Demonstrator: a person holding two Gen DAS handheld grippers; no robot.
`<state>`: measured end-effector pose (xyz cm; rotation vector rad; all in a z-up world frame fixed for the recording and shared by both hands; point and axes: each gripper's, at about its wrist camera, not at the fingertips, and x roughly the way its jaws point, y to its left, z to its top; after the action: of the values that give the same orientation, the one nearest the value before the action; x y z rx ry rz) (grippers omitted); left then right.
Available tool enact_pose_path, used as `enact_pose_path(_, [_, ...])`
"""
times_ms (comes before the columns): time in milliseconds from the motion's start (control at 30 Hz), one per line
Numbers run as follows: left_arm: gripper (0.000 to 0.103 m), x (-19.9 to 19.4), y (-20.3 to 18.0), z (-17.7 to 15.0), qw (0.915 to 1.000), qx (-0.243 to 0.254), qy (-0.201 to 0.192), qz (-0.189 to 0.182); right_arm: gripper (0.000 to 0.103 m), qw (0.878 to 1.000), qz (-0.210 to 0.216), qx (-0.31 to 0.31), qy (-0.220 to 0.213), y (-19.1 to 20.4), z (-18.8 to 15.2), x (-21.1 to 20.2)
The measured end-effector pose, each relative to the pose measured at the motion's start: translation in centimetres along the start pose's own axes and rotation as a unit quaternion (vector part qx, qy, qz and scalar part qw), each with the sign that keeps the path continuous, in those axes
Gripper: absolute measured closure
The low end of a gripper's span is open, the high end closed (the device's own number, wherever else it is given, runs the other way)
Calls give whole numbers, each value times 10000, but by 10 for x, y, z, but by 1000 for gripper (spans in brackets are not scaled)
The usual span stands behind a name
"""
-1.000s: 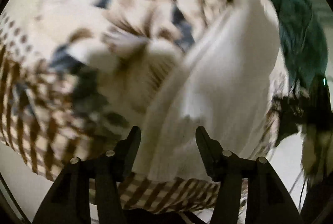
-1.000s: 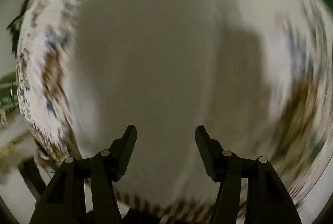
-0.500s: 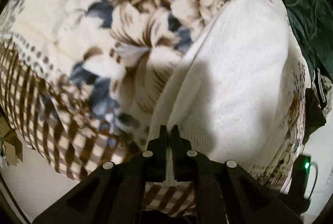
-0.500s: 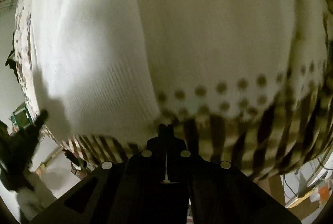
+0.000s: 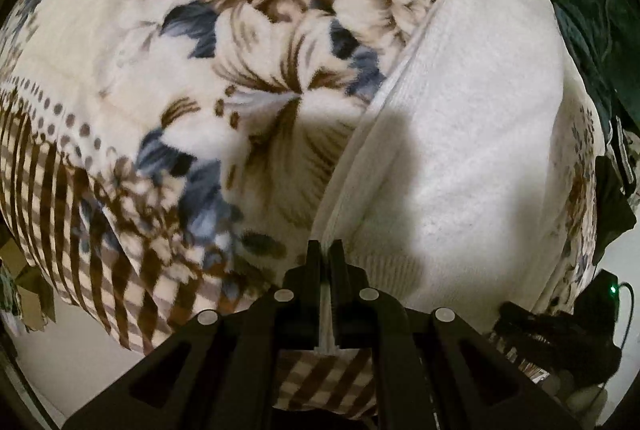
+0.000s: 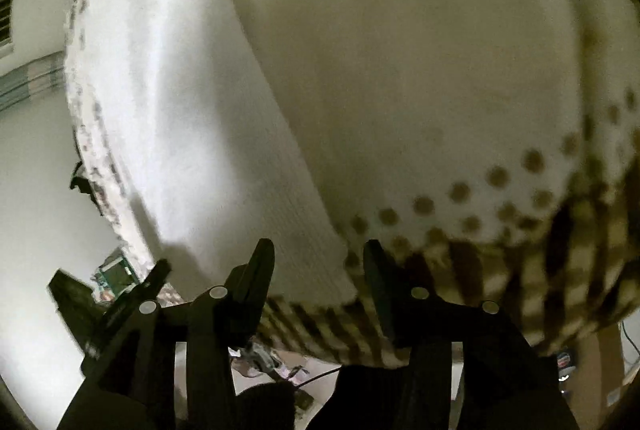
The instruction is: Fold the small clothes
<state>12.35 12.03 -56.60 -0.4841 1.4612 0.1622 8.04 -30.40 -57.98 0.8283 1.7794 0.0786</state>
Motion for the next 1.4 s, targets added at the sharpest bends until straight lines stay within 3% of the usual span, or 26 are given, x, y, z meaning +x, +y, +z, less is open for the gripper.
enact_pose_path(33, [101,0,-1,5,10000,8,6,11,97,10000,-33,-11,-17,1,-1,9])
enact_pose_path(167, [101,-3,4,12,10000,62,23,16,99,9984,-423,-357,-84,11,-17,15])
enact_pose_path(400, [101,4,17,11,9999,54,131,49,100,9923,-880,-800,337,22,-48,30])
enact_pose_path(567, [101,42,39,15,9990,-40,396,189,100,9851,-1356,-976,408,28,-47,61])
enact_pose_path(700, [99,44,58,20,9969,-292,687,-233,97,9850,-1171,-1176,467,33,-36,64])
enact_pose_path(733, [99,39,62,20,9961,-337,715,-401,90,9861,-1018,-1209,515,33,-35,58])
enact_pose_path(800, [90,27,69,20,9944,-380,691,-710,62,9879,-808,-1203,545,26,-33,44])
enact_pose_path(833, [68,22,73,21,9940,-373,613,-821,48,9902,-622,-1156,482,22,-33,34])
enact_pose_path(867, [39,18,75,24,9930,-358,504,-1010,46,9915,-515,-1113,428,19,-31,29])
enact_pose_path(900, [32,18,77,26,9919,-353,434,-1142,46,9929,-405,-1056,362,15,-29,24])
enact_pose_path(967, [32,28,74,33,9870,-332,449,-1509,46,9944,-229,-976,340,8,-20,23])
enact_pose_path(1100, [32,63,51,34,9783,70,850,-1890,45,9951,178,-894,389,-2,-5,30])
enact_pose_path(1200, [31,81,24,33,9764,555,969,-1849,41,9936,421,-949,452,-1,-2,45])
enact_pose_path(1333, [32,75,15,27,9771,653,878,-1827,40,9923,770,-853,465,-5,-2,51])
enact_pose_path(1367, [39,71,15,25,9759,637,842,-1910,41,9917,862,-825,484,-5,-4,51])
enact_pose_path(1400, [55,69,13,23,9747,629,821,-1980,44,9911,949,-788,505,-5,-5,52])
